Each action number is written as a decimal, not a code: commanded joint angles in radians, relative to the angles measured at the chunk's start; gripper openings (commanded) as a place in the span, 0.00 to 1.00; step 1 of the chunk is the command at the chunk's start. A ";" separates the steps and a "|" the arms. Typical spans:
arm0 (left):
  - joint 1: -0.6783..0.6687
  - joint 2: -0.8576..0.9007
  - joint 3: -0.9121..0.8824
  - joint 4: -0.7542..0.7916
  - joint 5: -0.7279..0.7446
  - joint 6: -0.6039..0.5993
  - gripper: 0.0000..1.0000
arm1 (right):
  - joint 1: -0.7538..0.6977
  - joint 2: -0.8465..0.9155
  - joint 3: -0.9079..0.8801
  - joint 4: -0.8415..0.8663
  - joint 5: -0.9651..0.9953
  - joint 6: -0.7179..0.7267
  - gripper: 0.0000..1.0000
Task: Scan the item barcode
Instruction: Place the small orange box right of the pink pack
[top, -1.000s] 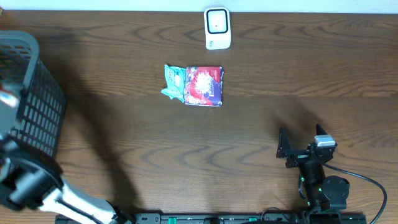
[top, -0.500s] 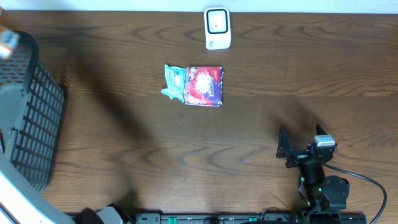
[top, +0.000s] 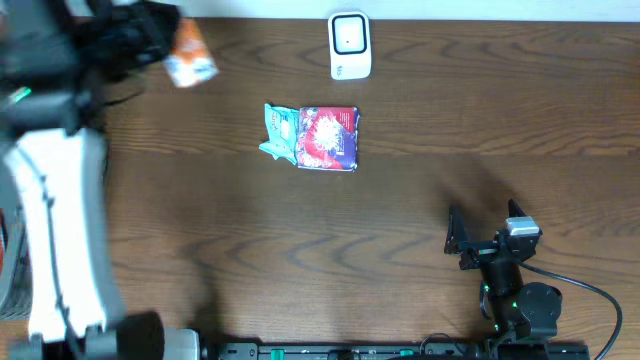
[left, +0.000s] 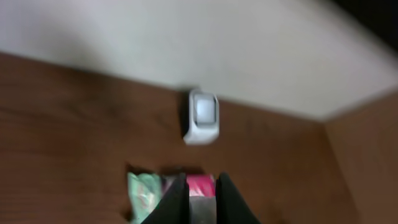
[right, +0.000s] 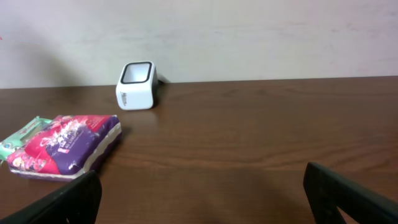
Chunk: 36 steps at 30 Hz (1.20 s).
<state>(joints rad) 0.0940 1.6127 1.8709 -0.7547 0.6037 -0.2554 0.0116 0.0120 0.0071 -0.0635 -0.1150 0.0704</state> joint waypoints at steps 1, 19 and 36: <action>-0.127 0.111 -0.015 0.022 0.011 0.042 0.07 | 0.005 -0.005 -0.002 -0.004 0.001 -0.008 0.99; -0.540 0.444 -0.015 0.083 -0.107 0.045 0.08 | 0.005 -0.005 -0.002 -0.004 0.001 -0.008 0.99; -0.622 0.588 -0.015 0.224 -0.336 0.003 0.08 | 0.005 -0.005 -0.002 -0.004 0.001 -0.008 0.99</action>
<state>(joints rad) -0.5251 2.1685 1.8576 -0.5335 0.2989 -0.2317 0.0116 0.0120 0.0071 -0.0635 -0.1150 0.0704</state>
